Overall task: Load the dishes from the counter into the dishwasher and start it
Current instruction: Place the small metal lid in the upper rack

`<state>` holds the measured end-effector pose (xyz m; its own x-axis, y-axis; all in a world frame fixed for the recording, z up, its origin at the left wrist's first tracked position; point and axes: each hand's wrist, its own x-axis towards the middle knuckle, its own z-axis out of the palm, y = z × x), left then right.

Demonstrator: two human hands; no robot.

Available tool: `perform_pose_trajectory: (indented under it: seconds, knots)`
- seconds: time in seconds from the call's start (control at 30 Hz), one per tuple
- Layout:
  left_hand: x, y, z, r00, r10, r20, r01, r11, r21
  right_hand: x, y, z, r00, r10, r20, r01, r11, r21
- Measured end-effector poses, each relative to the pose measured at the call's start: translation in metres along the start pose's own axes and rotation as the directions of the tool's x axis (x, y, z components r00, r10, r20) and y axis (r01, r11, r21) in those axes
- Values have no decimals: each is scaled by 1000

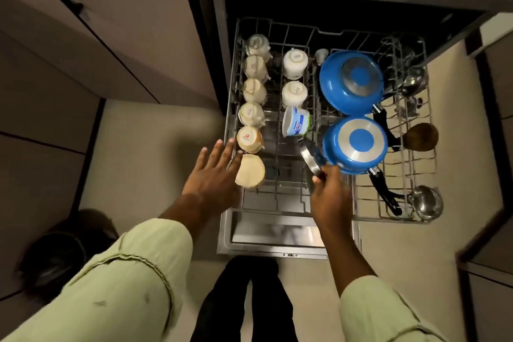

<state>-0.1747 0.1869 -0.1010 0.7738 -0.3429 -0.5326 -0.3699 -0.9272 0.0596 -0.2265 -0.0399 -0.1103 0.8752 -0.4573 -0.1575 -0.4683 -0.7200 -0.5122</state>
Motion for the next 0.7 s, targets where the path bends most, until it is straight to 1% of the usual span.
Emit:
perform_pose_trajectory:
  seconds: [0.1, 0.2, 0.23, 0.3, 0.4, 0.5, 0.6, 0.7]
  knots:
    - [8, 0, 15, 999, -13, -44, 15, 999, 48, 0, 6, 22, 999, -44, -18, 42, 994, -97]
    - [11, 4, 28, 994, -14, -110, 18, 999, 42, -4, 6, 45, 984, -177, -17, 169, 963, -209]
    - [11, 5, 31, 990, -10, -140, 14, 1000, 23, -6, 7, 50, 972, -234, -20, 221, 941, -255]
    - [12, 6, 38, 976, 2, -219, -4, 1000, -12, -8, 9, 59, 946, -322, 26, 311, 884, -348]
    - [13, 4, 47, 959, 14, -282, -19, 1000, -15, -2, 11, 69, 919, -375, 122, 387, 795, -467]
    - [17, 2, 54, 943, 23, -333, -24, 1000, 3, 6, 6, 75, 870, -459, 179, 480, 703, -525]
    - [19, 2, 59, 925, 23, -379, -26, 1000, -3, 10, 1, 77, 844, -472, 255, 527, 641, -558]
    - [20, 2, 63, 915, 10, -403, -17, 1000, -12, 15, -4, 80, 856, -385, 345, 517, 610, -601]
